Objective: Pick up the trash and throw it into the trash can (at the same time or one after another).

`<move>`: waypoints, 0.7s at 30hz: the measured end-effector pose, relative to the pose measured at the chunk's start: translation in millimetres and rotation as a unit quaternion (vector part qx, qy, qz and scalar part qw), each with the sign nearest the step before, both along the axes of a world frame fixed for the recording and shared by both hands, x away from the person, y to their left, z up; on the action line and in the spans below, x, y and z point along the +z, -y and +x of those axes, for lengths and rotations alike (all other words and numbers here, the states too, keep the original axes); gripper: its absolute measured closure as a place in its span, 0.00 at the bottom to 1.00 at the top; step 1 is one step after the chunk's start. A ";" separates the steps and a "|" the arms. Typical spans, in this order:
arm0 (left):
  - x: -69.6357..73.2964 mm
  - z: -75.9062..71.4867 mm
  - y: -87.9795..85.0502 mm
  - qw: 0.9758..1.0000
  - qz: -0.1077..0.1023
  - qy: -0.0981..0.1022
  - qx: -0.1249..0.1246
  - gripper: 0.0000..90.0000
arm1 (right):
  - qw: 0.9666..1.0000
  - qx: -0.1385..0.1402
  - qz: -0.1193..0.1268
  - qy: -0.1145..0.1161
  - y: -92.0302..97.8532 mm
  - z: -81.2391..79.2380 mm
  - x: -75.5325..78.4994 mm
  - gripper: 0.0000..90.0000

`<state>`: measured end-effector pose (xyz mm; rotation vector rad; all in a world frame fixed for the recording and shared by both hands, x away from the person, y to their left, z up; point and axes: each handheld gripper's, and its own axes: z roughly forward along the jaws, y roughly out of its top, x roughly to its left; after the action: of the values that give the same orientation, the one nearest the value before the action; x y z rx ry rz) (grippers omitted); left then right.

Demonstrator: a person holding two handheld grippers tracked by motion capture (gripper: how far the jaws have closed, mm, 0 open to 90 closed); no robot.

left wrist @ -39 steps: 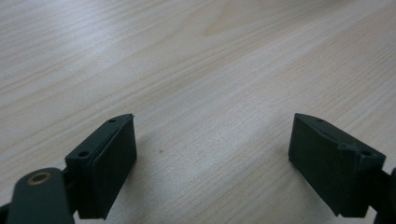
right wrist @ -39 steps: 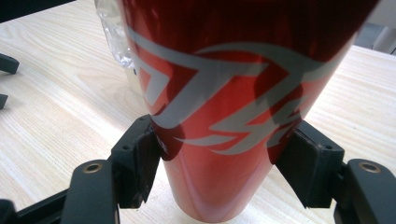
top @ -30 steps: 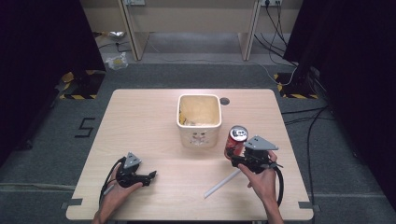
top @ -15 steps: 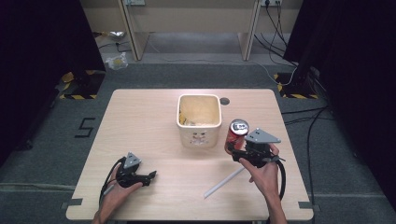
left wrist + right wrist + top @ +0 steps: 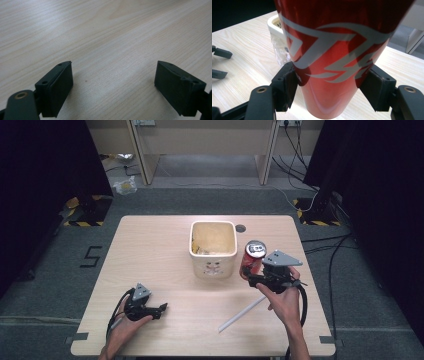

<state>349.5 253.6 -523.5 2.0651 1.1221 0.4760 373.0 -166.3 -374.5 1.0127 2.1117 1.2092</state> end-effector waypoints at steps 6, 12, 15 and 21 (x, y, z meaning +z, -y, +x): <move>-0.2 0.0 0.3 1.000 -0.002 0.001 0.001 0.16 | 1.000 0.005 -0.001 0.008 -3.2 3.5 15.4 0.38; -0.2 0.0 0.3 1.000 -0.002 0.001 0.001 0.16 | 1.000 0.014 0.001 0.012 -8.4 11.1 31.3 0.38; -0.1 0.0 0.2 1.000 -0.001 0.000 0.001 0.16 | 1.000 0.016 0.000 0.012 -10.7 14.1 34.9 0.38; -0.1 0.0 0.1 1.000 -0.002 0.000 0.001 0.16 | 1.000 0.027 -0.004 0.013 -17.1 20.6 46.6 0.38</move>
<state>349.5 253.4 -523.6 2.0612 1.1236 0.4744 393.6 -149.2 -327.8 0.9359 2.1351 1.2328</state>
